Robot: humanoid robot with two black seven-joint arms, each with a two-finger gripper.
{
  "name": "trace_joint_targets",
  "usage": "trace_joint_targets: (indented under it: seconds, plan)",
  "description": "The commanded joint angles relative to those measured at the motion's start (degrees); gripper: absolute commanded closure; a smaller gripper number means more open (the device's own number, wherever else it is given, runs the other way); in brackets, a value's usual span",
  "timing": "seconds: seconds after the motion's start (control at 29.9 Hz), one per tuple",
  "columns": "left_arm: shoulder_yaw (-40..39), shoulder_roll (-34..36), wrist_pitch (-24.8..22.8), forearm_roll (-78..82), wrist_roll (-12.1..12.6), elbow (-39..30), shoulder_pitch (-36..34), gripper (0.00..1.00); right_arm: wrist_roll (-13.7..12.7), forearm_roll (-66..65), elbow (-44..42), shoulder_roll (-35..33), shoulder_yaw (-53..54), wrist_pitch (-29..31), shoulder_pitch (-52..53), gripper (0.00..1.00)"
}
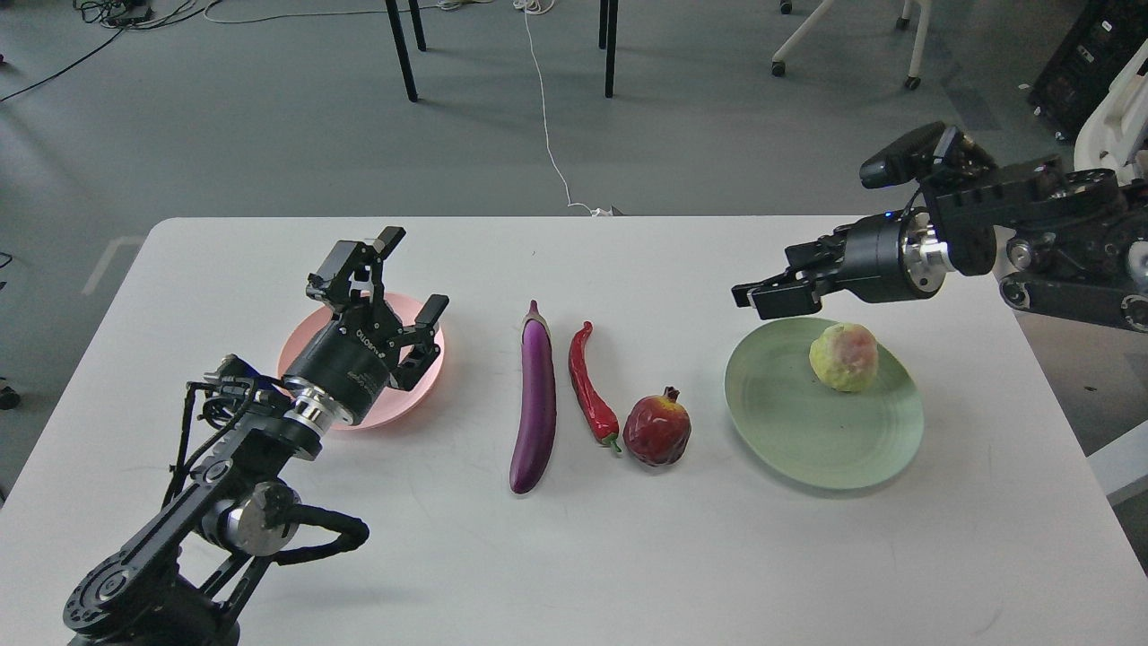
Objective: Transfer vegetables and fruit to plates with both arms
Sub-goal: 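Reach the right gripper down and grasp the red apple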
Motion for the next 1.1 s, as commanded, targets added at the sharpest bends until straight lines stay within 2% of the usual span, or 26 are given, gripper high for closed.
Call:
trace_joint_targets:
  seconds: [0.0,0.2,0.33,0.94,1.04,1.07]
  plan:
    - [0.08,0.18,0.01,-0.01,0.0,-0.39,0.17,0.01,0.0,3.28,3.29,7.1,-2.19,0.02,2.12,0.03]
    - [0.0,0.18,0.01,0.08,0.0,-0.57,0.87,0.01,0.0,5.04,2.33,17.66,-8.26,-0.68,0.9,0.03]
    - [-0.36,0.01,0.01,0.08,0.0,-0.66,1.4,0.01,0.0,5.66,-1.18,20.92,-9.75,-0.68,-1.91,0.03]
    - [-0.44,-0.08,-0.08,0.08,0.0,-0.65,1.4,0.01,0.0,5.83,-5.49,23.38,-10.72,-0.68,-5.61,0.05]
    - [-0.44,-0.08,-0.08,0.08,0.0,-0.65,1.4,0.01,0.0,5.92,-5.5,24.0,-10.81,-0.5,-5.7,0.11]
    - [-0.44,-0.08,-0.08,0.08,-0.09,-0.57,1.4,0.01,0.0,5.92,-5.49,24.09,-10.9,-0.42,-5.7,0.17]
